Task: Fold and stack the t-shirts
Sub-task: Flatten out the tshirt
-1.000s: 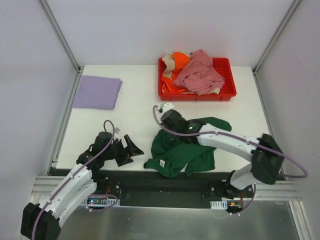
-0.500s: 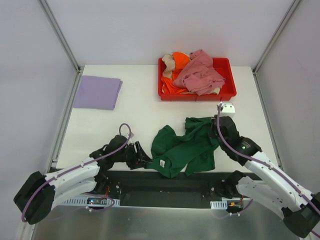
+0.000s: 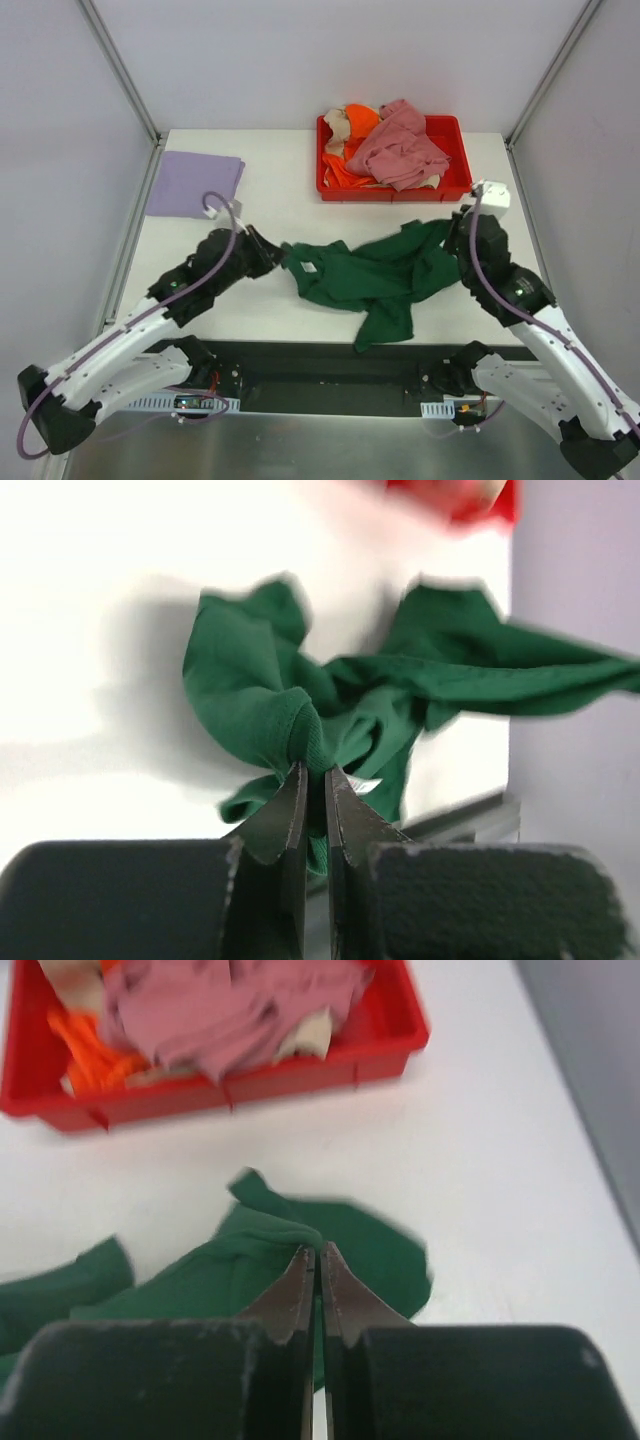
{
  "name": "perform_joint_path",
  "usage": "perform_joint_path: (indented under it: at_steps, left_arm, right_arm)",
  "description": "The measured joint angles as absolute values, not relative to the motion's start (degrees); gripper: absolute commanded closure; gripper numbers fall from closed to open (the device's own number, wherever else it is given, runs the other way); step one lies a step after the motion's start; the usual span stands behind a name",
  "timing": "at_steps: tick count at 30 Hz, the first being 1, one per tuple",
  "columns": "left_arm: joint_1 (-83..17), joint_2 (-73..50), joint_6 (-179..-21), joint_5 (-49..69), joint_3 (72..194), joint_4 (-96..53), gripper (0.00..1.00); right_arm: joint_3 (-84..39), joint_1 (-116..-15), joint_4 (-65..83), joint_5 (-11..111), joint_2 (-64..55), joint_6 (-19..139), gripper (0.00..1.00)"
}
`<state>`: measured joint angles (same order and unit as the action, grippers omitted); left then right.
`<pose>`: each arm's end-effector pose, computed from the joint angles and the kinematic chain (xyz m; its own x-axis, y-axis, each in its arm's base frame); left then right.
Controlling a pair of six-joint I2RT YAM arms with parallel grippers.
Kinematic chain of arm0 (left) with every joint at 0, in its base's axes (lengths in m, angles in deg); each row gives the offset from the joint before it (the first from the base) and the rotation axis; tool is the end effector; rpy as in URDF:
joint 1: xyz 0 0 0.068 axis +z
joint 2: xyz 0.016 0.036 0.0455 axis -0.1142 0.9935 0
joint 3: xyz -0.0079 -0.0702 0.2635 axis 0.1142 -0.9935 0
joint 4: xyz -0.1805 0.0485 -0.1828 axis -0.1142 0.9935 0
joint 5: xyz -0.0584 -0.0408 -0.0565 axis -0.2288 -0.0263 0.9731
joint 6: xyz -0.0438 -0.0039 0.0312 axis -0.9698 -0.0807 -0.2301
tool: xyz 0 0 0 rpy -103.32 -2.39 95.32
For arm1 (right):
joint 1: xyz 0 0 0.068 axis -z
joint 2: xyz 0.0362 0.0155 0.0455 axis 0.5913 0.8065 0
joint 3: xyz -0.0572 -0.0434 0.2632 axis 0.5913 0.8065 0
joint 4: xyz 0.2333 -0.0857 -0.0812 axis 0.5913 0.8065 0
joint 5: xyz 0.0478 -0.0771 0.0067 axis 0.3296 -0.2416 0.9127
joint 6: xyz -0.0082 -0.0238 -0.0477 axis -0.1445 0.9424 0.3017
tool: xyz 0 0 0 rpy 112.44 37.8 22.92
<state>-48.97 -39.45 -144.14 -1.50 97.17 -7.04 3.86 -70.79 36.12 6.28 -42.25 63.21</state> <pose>0.1439 -0.1287 0.2776 -0.6882 -0.4948 -0.5306 0.1133 0.6491 -0.7522 0.1445 0.0740 0.3410 -0.3064 -0.1495 -0.9401 0.0122 0.9869 -0.1609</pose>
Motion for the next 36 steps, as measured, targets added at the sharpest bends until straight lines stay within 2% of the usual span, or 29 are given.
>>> perform_joint_path:
  at_steps: [7,12,18,24,31,36]
  left_arm:
    - [-48.95,-48.33,-132.93,-24.49,117.95,3.69,1.00]
    - [-48.88,-54.27,-127.42,-31.57,127.26,6.97,1.00]
    - [-48.88,-59.93,-121.45,-29.41,138.50,7.97,1.00]
    - [-48.88,-60.85,-118.13,-22.28,147.13,7.86,1.00]
    - [-48.88,-58.60,-116.47,-21.08,149.10,8.63,1.00]
    - [-48.88,-52.87,-113.89,-30.32,148.20,6.60,1.00]
  right_arm:
    - [-17.32,-68.46,36.16,0.58,-41.66,70.68,0.99]
    - [-28.71,-68.39,36.80,3.48,-44.50,73.85,0.99]
    - [-39.77,-68.35,38.92,14.72,-49.31,74.03,0.99]
    - [-43.72,-68.35,40.23,21.67,-53.20,73.00,0.99]
    - [-44.45,-68.35,41.80,20.71,-52.74,73.42,0.99]
    - [-42.89,-68.32,40.53,12.05,-48.00,75.40,0.99]
